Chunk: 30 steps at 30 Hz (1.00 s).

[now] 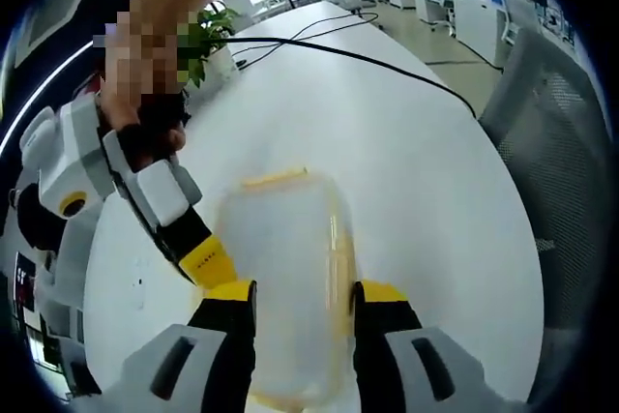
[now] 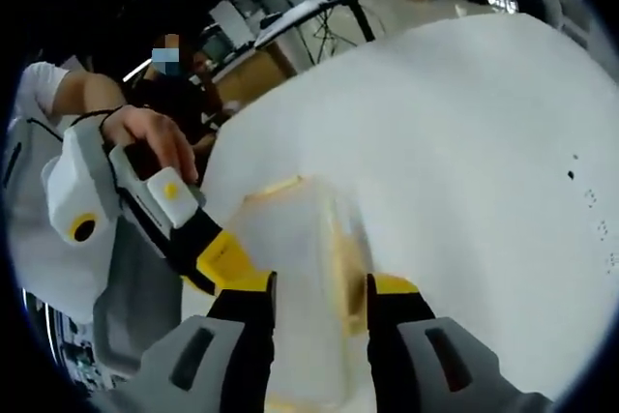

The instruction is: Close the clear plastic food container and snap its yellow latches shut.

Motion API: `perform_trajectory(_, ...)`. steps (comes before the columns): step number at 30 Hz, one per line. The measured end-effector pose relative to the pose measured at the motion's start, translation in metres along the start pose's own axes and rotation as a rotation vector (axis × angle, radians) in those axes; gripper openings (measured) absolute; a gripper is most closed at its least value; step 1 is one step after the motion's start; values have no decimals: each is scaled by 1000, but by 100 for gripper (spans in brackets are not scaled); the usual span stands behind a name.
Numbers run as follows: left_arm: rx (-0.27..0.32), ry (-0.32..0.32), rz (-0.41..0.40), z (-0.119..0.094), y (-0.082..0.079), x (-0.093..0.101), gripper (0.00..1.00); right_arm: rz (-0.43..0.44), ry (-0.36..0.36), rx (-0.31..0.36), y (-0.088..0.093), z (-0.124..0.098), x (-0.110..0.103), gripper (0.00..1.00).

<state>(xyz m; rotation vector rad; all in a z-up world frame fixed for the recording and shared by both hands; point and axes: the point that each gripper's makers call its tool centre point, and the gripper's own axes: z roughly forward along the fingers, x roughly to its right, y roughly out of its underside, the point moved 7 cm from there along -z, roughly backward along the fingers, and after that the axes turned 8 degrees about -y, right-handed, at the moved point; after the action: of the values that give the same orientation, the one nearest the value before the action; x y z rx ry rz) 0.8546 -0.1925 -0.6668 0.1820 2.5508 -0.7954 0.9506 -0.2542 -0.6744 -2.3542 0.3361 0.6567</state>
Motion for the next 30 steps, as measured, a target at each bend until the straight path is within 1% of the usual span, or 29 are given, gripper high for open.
perform_trajectory(6,-6,-5,2,-1,-1,0,33,-10,15,-4,-1,-1,1,34)
perform_trajectory(10,-7,-7,-2,-1,-1,1,33,6,18,3,0,0,0,33)
perform_trajectory(14,-7,-5,-8,0,-1,0,33,48,13,16,1,1,-1,32)
perform_trajectory(21,-12,-7,-7,0,-1,0,31,72,14,8,1,2,-1,31)
perform_trajectory(26,-14,-9,-4,0,-1,0,31,96,11,11,0,0,6,29)
perform_trajectory(27,-15,-12,6,0,-2,0,30,100,10,10,-1,0,6,29)
perform_trajectory(28,-59,-100,41,-3,2,-8,29,104,10,10,-1,1,6,29)
perform_trajectory(29,-16,-24,16,1,-3,3,29,125,8,10,0,0,7,28)
perform_trajectory(30,-26,-34,18,0,-1,2,29,119,7,9,1,0,7,26)
